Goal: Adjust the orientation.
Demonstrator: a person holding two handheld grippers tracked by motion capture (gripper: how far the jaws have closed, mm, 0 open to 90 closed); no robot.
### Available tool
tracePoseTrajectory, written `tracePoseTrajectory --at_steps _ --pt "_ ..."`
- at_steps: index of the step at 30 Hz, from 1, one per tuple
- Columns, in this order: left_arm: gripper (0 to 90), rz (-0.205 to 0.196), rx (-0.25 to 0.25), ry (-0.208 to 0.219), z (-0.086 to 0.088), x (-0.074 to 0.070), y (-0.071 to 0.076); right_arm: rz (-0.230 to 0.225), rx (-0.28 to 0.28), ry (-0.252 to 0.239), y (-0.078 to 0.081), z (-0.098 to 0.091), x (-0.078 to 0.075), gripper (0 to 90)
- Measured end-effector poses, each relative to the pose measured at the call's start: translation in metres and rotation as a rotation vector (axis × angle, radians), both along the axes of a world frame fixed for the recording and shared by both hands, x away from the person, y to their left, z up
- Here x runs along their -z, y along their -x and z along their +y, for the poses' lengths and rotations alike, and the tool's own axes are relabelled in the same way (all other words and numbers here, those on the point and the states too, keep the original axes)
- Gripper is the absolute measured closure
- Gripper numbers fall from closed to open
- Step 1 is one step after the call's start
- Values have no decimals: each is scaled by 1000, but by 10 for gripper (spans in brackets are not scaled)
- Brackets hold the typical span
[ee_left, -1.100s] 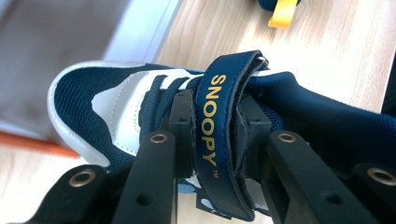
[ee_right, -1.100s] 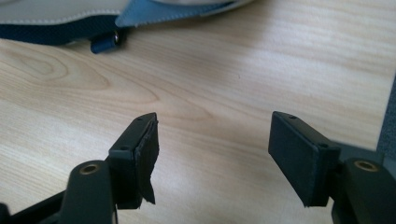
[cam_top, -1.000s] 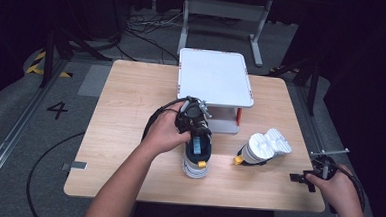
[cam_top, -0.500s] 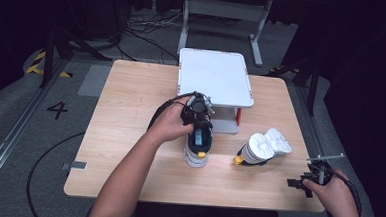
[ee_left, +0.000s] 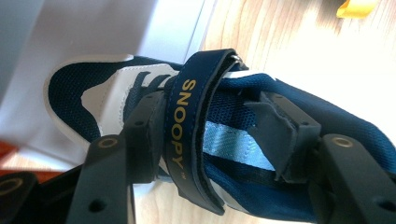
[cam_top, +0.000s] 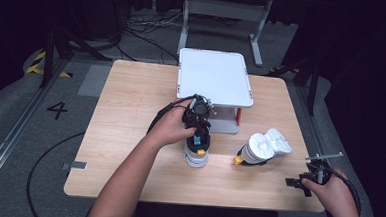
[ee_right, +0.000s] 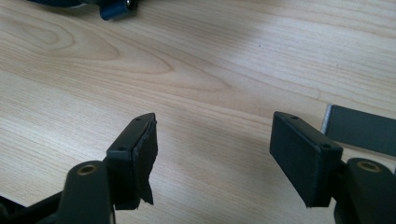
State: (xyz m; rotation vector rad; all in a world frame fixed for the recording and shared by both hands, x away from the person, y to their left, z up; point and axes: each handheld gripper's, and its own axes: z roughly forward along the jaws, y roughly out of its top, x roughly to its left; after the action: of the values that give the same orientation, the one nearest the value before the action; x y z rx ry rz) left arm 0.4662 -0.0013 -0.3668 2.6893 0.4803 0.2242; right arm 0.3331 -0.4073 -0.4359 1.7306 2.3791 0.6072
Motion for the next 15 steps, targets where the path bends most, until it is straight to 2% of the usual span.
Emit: tracePoseTrajectory --at_steps 2,5,9,13,15 --pt "432 -10 -10 6 2 -4 4 0 -5 -2 -2 2 -1 332" --pt "347 -50 -22 91 10 -16 11 -11 -16 2 -4 4 -2 332" --pt "354 -102 -35 127 19 -32 25 -14 -30 0 -9 9 -4 332" --pt "368 -108 -45 116 25 -44 43 -18 -49 1 -14 13 -6 333" --pt "387 -63 -38 114 27 -51 57 -22 -55 -3 -17 16 -8 332"
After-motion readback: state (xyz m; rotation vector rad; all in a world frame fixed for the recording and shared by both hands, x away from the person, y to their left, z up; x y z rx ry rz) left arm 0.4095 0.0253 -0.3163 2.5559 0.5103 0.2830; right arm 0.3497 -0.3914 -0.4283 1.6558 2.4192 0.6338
